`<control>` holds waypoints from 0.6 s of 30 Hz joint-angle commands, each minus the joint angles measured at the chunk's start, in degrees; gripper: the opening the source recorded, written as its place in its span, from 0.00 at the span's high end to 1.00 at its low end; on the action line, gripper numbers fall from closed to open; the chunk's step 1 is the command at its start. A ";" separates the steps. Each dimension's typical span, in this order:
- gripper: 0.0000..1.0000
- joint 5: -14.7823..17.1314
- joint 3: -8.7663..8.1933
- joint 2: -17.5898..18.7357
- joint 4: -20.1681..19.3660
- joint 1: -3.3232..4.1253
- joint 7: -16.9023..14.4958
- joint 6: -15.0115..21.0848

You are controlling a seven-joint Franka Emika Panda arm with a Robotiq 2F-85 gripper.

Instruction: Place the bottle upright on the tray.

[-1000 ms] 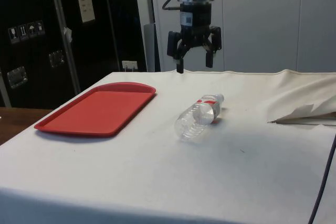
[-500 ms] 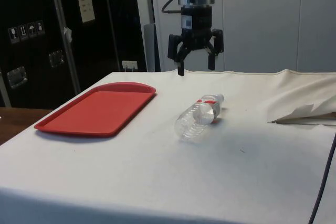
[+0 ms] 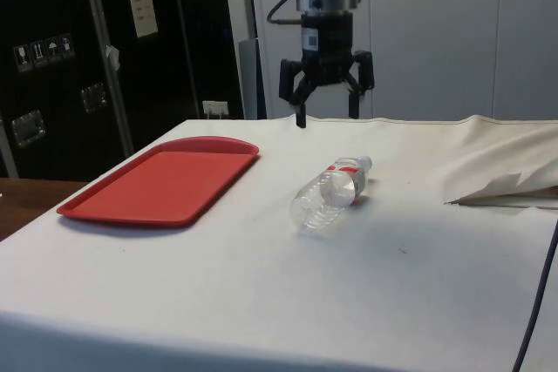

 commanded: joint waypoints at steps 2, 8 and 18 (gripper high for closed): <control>0.00 0.29 -0.06 0.23 -0.23 0.00 1.09 0.80; 0.00 0.69 -0.11 0.17 -0.34 0.11 2.75 0.86; 0.00 0.11 -0.06 0.34 -0.11 0.00 5.27 0.00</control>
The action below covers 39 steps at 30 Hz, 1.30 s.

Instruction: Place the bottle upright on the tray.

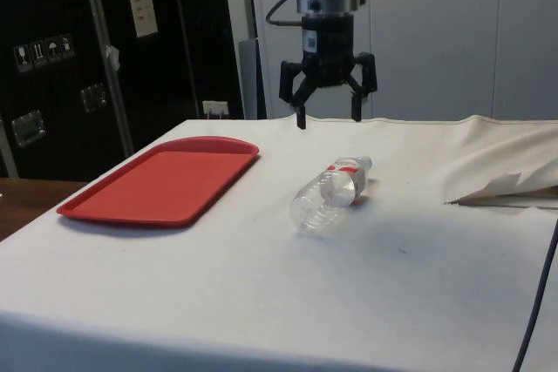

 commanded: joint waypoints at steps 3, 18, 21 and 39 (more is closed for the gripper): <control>0.00 1.03 -0.06 0.11 -0.29 0.17 0.74 1.09; 0.00 2.12 0.06 0.57 -1.20 0.29 4.13 2.58; 0.00 2.35 0.17 0.63 -1.66 0.34 4.98 3.38; 0.00 4.64 0.69 1.60 -3.21 0.63 8.48 6.82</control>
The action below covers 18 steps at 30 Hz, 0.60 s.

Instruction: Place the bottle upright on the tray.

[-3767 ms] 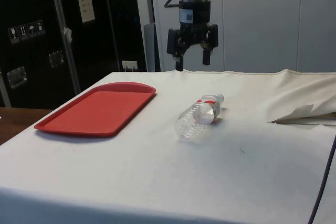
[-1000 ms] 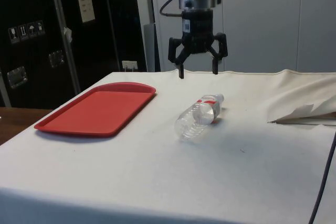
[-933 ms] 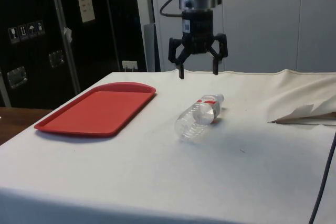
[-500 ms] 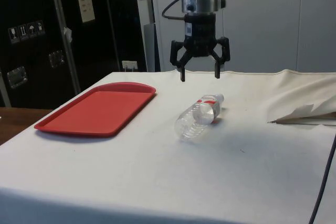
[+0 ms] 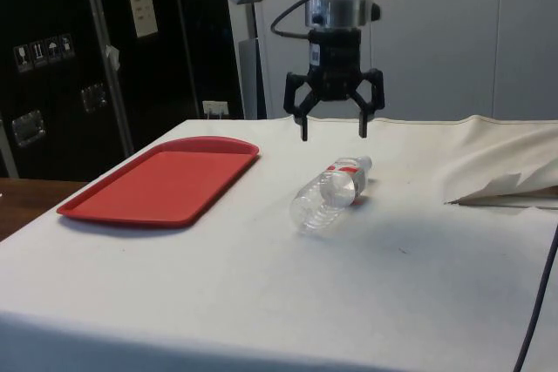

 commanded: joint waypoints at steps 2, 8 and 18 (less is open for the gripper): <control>0.00 0.46 0.11 0.40 -0.17 0.06 1.03 1.26; 0.00 0.40 0.06 0.92 -0.17 0.00 2.81 1.66; 0.00 0.40 0.00 1.66 -0.17 -0.06 5.90 2.12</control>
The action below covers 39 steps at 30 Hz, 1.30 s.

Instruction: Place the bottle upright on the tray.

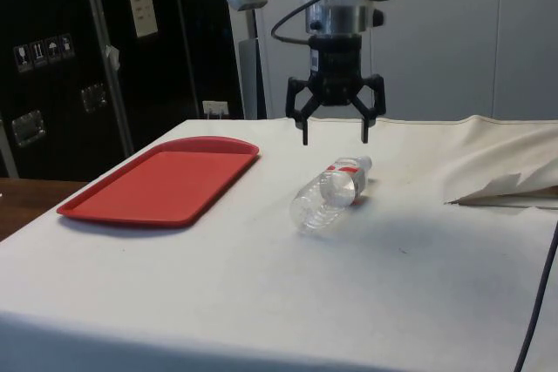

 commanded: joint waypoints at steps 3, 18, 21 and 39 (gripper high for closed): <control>0.00 0.06 0.00 0.06 0.00 0.00 0.57 0.00; 0.00 3.55 0.00 0.74 -0.17 0.11 2.64 1.55; 0.00 4.07 0.00 0.80 -0.17 0.11 2.69 1.60; 0.00 8.71 0.00 1.38 -0.11 0.11 2.86 2.01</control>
